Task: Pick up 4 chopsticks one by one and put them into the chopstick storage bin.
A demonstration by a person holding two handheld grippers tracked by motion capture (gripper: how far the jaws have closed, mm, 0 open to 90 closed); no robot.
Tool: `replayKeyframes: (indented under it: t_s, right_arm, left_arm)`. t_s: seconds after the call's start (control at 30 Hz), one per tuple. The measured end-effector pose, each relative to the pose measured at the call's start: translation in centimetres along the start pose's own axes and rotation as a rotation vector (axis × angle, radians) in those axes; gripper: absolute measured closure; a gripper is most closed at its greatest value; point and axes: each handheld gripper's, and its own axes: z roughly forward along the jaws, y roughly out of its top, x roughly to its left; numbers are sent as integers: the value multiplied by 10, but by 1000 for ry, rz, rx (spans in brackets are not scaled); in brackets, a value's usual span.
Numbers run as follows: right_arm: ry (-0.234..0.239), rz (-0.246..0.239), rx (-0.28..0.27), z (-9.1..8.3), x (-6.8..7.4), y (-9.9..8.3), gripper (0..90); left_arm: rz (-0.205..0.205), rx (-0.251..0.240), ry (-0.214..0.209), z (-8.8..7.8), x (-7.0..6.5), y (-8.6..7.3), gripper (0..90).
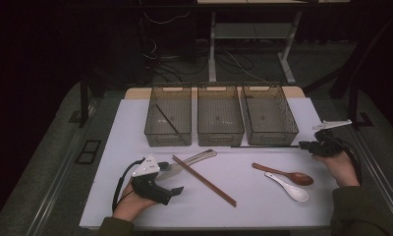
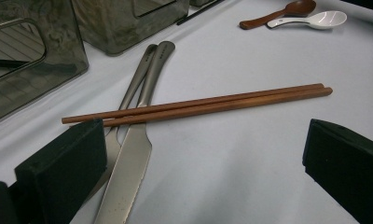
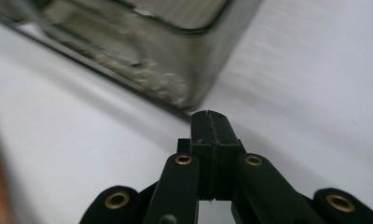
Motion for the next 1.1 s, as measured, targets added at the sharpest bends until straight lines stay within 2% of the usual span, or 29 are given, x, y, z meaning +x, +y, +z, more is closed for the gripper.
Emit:
replayKeyframes:
  t_s: [0.17,0.27,0.37,0.57,1.1]
  right_arm:
    - [-29,58,-13,17,-12,3,892]
    - [-36,75,-4,29,-14,3,892]
    - [-40,88,-10,34,-15,4,892]
    - [-39,85,-1,34,-14,4,892]
    - [-18,17,60,22,-2,-2,893]
  left_arm:
    - [3,4,0,0,0,0,0]
    - [2,6,2,0,0,0,0]
    - [4,8,1,1,0,0,0]
    - [3,5,0,1,0,0,0]
    - [8,4,-3,0,-2,0,0]
